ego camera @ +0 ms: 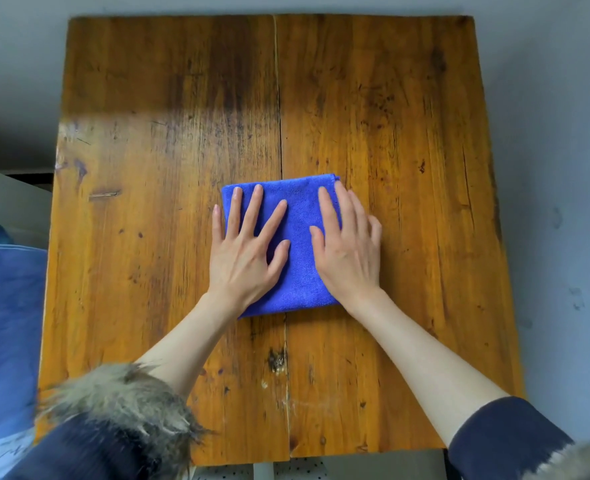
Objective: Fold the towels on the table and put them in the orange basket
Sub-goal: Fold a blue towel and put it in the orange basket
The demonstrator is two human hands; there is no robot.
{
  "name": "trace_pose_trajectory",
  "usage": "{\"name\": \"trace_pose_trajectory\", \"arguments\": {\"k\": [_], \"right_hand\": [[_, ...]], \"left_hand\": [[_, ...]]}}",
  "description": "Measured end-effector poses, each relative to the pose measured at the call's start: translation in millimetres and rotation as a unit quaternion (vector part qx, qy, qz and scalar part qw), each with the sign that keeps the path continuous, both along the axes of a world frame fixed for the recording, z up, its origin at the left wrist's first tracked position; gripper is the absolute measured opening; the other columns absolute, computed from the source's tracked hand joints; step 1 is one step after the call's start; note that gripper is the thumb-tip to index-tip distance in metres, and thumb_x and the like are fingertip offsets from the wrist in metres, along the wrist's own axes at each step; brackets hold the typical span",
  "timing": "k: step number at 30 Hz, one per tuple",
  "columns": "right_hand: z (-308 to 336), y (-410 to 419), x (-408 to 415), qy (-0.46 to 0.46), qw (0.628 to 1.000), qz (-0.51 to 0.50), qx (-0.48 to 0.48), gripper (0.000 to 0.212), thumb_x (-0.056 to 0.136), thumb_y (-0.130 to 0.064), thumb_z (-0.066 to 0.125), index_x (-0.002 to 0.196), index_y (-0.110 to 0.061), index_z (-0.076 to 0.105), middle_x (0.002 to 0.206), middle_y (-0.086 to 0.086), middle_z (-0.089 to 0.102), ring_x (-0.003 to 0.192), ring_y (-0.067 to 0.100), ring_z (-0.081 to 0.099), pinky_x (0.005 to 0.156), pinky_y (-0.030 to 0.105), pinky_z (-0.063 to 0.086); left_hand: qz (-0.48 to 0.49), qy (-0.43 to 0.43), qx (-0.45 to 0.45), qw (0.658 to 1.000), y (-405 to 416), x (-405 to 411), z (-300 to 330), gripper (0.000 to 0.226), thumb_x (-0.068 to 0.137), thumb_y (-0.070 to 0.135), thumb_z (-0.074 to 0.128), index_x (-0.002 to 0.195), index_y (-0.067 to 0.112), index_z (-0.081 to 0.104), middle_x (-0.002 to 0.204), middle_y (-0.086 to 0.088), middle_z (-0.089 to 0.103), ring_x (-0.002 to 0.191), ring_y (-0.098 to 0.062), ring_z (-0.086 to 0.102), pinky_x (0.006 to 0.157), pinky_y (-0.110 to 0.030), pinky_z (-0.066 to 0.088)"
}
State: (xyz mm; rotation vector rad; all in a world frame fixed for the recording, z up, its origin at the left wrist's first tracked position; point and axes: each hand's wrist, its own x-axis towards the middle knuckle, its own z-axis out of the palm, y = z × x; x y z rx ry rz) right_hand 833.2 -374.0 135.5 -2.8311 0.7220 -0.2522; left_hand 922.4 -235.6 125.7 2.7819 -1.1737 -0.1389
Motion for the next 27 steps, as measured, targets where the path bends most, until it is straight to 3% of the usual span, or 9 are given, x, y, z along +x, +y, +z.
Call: {"name": "trace_pose_trajectory", "arguments": {"k": [3,8,14,18,21,24,27], "right_hand": [[-10.8,-8.3,14.1,0.028,0.998,0.061,0.014,0.054,0.094,-0.036,0.033,0.142,-0.012,0.038,0.151,0.011,0.033,0.140,0.026,0.030,0.110,0.049,0.027],[-20.8,-20.1,14.0,0.023,0.989,0.086,0.120,0.057,0.094,-0.040,0.028,0.147,-0.018,0.027,0.157,0.006,0.017,0.145,0.021,0.010,0.118,0.041,0.006],[-15.0,-17.0,15.5,0.070,0.990,0.070,0.101,0.058,0.094,-0.042,0.024,0.148,-0.019,0.023,0.157,0.005,0.013,0.146,0.021,0.008,0.118,0.041,0.006],[0.6,-17.9,14.0,0.128,0.979,0.083,0.138,0.058,0.098,-0.041,0.028,0.150,-0.023,0.010,0.159,0.001,-0.004,0.146,0.018,-0.004,0.118,0.041,0.000],[20.0,-16.1,6.4,0.084,0.973,0.045,0.211,0.056,0.099,-0.030,0.038,0.149,-0.019,0.017,0.159,0.003,-0.001,0.146,0.018,0.006,0.118,0.036,0.004],[32.5,-9.8,-7.3,0.017,0.963,-0.063,0.263,0.046,0.097,-0.023,0.042,0.142,-0.011,0.036,0.154,0.006,0.023,0.137,0.022,0.030,0.113,0.034,0.027],[36.4,-8.5,-14.3,0.006,0.947,-0.158,0.280,0.039,0.096,-0.021,0.046,0.133,-0.009,0.045,0.134,0.008,0.043,0.116,0.025,0.050,0.097,0.038,0.043]], "left_hand": [[0.009,0.005,-0.012,1.000,0.4,1.2,-3.9,0.058,0.091,0.049,0.034,0.145,0.029,0.030,0.156,-0.009,0.019,0.144,-0.033,0.010,0.114,-0.054,0.010],[0.007,0.008,-0.015,1.000,0.4,-0.3,-6.6,0.058,0.092,0.049,0.033,0.146,0.028,0.029,0.156,-0.009,0.019,0.144,-0.033,0.010,0.115,-0.054,0.010],[0.007,0.040,0.025,0.999,-1.4,0.6,-5.8,0.060,0.092,0.050,0.028,0.147,0.026,0.024,0.156,-0.011,0.016,0.144,-0.036,0.009,0.113,-0.058,0.013],[0.018,0.133,0.029,0.991,-3.4,3.5,11.1,0.066,0.087,0.055,0.019,0.148,0.031,0.016,0.158,-0.003,0.002,0.145,-0.028,-0.006,0.113,-0.056,0.004],[0.049,0.185,-0.061,0.980,1.0,0.9,28.1,0.065,0.088,0.048,0.029,0.148,0.026,0.019,0.158,-0.002,0.005,0.145,-0.026,-0.005,0.114,-0.048,0.003],[0.150,0.190,-0.151,0.958,15.1,-5.0,33.9,0.063,0.089,0.027,0.050,0.145,0.010,0.027,0.152,-0.016,0.023,0.142,-0.033,0.016,0.115,-0.041,0.013],[0.264,0.229,-0.174,0.921,25.5,-8.0,34.8,0.060,0.088,0.015,0.058,0.141,0.004,0.032,0.134,-0.019,0.044,0.125,-0.034,0.038,0.106,-0.033,0.024]]}}
